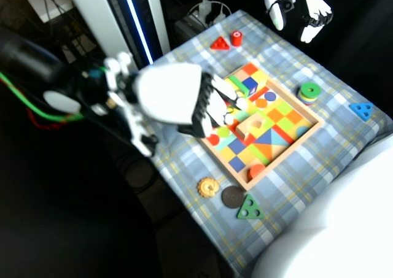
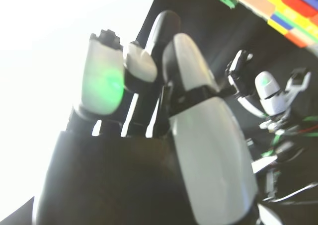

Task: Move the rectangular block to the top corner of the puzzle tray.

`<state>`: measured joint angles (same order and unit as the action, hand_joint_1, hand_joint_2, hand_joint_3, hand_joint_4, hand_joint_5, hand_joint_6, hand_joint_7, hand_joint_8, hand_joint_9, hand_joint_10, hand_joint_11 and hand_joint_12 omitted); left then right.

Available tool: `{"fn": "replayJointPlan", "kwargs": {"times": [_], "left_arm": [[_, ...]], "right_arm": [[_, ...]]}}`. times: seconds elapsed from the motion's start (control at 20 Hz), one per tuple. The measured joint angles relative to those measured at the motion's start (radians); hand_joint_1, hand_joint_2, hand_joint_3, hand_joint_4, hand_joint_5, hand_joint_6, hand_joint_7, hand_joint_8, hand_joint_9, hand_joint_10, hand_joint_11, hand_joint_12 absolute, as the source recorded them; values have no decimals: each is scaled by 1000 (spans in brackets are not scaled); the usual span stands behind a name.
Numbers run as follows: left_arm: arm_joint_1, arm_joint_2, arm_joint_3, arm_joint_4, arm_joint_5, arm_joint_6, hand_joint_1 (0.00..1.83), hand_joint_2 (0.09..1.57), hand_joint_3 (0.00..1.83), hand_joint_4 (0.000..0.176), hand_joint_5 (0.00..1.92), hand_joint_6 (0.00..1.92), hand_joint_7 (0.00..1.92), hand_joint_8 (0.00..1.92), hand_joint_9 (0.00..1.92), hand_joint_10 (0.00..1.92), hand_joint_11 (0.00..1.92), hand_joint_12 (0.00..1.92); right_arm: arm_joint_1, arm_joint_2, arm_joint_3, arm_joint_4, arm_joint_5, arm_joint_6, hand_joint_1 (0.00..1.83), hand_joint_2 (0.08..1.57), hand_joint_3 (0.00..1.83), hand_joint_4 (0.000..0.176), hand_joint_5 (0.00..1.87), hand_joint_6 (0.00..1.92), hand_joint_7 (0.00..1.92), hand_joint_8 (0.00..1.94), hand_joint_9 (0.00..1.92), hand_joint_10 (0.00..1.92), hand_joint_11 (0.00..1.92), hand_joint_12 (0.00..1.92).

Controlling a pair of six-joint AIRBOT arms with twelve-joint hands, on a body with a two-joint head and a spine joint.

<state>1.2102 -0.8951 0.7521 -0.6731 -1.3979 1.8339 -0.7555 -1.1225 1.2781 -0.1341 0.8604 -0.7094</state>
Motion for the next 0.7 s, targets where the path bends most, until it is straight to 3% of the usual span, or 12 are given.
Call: {"fn": "replayJointPlan", "kwargs": {"times": [0.3,0.45,0.55,0.7], "left_arm": [[0,0,0,1,3,0,718,1381,5,0,468,515,469,572,190,1159,0,1813],[0,0,0,4,5,0,730,1376,0,0,515,423,495,498,225,1036,0,1735],[0,0,1,4,8,0,657,1382,3,0,516,398,491,457,197,1021,0,1730],[0,0,1,3,10,0,686,1386,2,0,529,383,499,430,189,1079,0,1760]], "right_arm": [[10,-3,6,-57,-34,3,1462,1233,35,0,853,6,1271,1941,1459,1921,1540,1921],[39,-18,13,-106,-62,2,1453,1239,48,0,816,2,1315,1941,1506,1921,1576,1921],[63,-37,29,-143,-103,2,1526,1200,41,0,815,2,1272,1941,1452,1921,1519,1921],[85,-51,38,-178,-130,2,1421,1217,61,0,806,4,1245,1941,1392,1921,1445,1921]]}}
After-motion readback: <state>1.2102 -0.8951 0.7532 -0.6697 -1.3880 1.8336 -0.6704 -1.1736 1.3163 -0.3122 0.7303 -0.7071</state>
